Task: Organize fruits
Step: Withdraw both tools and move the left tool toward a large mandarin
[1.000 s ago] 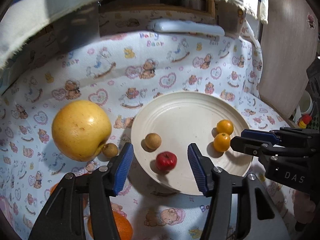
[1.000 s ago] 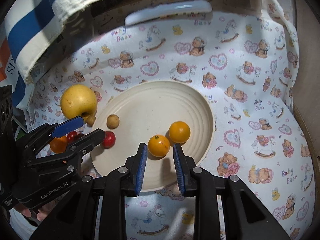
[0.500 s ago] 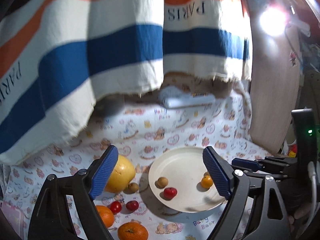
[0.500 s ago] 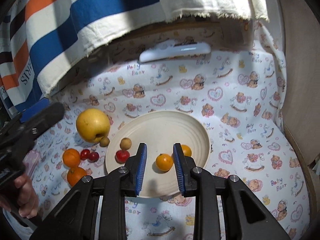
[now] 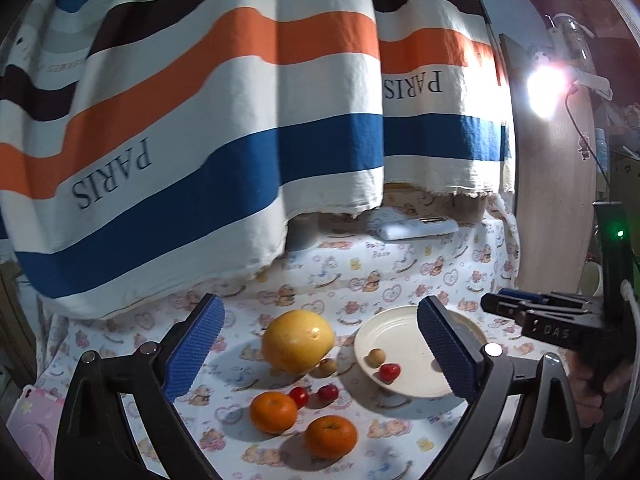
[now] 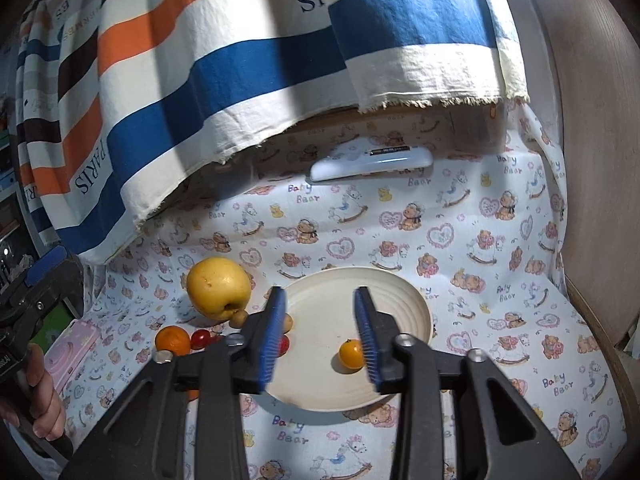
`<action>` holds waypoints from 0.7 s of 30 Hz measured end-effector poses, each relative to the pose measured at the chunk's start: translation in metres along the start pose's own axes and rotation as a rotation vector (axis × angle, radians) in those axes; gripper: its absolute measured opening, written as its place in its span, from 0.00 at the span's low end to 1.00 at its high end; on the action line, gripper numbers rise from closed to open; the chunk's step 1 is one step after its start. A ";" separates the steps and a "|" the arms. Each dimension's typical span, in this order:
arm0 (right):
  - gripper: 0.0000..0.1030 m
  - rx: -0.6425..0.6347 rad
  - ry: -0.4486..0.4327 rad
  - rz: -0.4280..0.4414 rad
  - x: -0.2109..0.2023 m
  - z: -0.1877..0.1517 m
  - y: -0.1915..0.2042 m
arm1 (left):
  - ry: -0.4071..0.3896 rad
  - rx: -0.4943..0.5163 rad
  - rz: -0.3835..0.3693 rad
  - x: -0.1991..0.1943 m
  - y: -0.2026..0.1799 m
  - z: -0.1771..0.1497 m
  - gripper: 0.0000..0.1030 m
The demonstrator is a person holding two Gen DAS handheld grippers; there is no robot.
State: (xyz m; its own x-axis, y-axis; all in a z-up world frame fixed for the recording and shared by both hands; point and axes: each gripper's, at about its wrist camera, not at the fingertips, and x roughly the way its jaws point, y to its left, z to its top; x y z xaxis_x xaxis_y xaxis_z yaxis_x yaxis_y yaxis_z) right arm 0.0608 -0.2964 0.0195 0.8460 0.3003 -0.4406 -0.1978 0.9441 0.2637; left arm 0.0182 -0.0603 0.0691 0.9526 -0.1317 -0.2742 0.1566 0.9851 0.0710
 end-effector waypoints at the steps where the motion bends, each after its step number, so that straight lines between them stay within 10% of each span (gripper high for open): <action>1: 0.47 -0.006 -0.012 -0.006 -0.001 -0.001 0.002 | -0.002 -0.001 0.010 -0.001 0.004 -0.003 0.95; 10: 0.61 -0.050 -0.048 -0.017 -0.002 -0.009 0.014 | 0.083 -0.060 0.005 0.007 0.030 -0.018 0.95; 21: 0.74 -0.071 -0.050 -0.044 0.004 -0.014 0.016 | 0.412 -0.131 -0.127 0.057 0.015 -0.059 0.81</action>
State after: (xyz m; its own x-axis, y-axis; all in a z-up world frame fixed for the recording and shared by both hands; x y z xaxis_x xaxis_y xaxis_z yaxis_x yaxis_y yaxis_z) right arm 0.0539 -0.2778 0.0097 0.8781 0.2523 -0.4065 -0.1923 0.9641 0.1830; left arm 0.0593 -0.0465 -0.0022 0.7406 -0.2237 -0.6336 0.2063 0.9731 -0.1024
